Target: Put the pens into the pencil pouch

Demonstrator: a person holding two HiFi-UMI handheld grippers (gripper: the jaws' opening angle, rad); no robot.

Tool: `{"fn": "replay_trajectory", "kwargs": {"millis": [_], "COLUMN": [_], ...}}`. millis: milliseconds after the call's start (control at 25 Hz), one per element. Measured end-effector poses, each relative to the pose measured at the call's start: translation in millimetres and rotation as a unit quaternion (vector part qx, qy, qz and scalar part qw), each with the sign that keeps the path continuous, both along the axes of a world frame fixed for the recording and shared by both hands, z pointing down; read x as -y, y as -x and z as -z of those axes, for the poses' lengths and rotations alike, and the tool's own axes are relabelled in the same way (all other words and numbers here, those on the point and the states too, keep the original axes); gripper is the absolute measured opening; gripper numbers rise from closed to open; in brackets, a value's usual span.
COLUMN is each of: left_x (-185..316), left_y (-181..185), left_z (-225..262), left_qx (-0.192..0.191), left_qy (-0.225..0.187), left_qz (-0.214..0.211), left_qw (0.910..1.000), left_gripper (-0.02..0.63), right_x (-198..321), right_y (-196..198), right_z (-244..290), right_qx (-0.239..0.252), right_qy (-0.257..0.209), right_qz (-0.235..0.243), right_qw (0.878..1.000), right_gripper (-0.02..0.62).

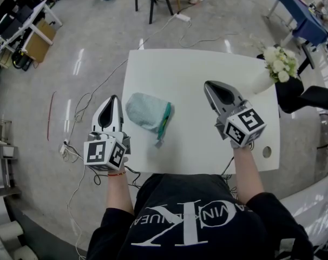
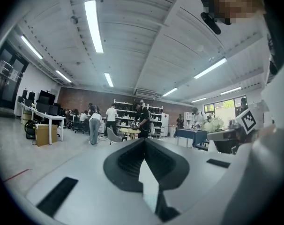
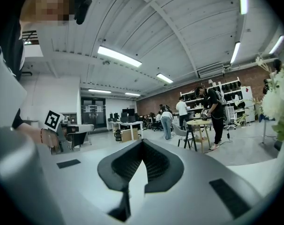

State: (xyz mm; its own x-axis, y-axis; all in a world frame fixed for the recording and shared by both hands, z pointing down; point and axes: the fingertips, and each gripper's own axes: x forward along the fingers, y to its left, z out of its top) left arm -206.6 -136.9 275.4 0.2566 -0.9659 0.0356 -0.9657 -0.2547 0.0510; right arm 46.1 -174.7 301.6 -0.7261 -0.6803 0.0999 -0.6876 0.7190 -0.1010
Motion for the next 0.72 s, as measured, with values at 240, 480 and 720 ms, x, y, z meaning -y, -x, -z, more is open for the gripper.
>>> {"fn": "replay_trajectory", "kwargs": {"millis": [240,480,720], "left_x": [-0.1,-0.6,-0.6], "left_y": [-1.6,-5.3,-5.6], "left_z": [-2.2,-4.2,-6.1], "left_qx": [-0.001,0.0,0.0], "left_qy": [0.002,0.006,0.009], "left_qz": [-0.002,-0.002,0.001], "left_qw": [1.0,1.0,1.0], "left_gripper": [0.003,0.003,0.003], "right_x": [-2.5,-4.7,-4.0], "right_y": [-0.1,-1.4,-1.1], "right_z": [-2.8,-5.5,-6.8], "right_qx": [-0.002,0.0,-0.002], "right_qy": [0.004,0.006,0.007], "right_qz": [0.001,0.006,0.01], "right_qw": [1.0,1.0,1.0], "right_gripper": [0.009,0.009,0.009]}}
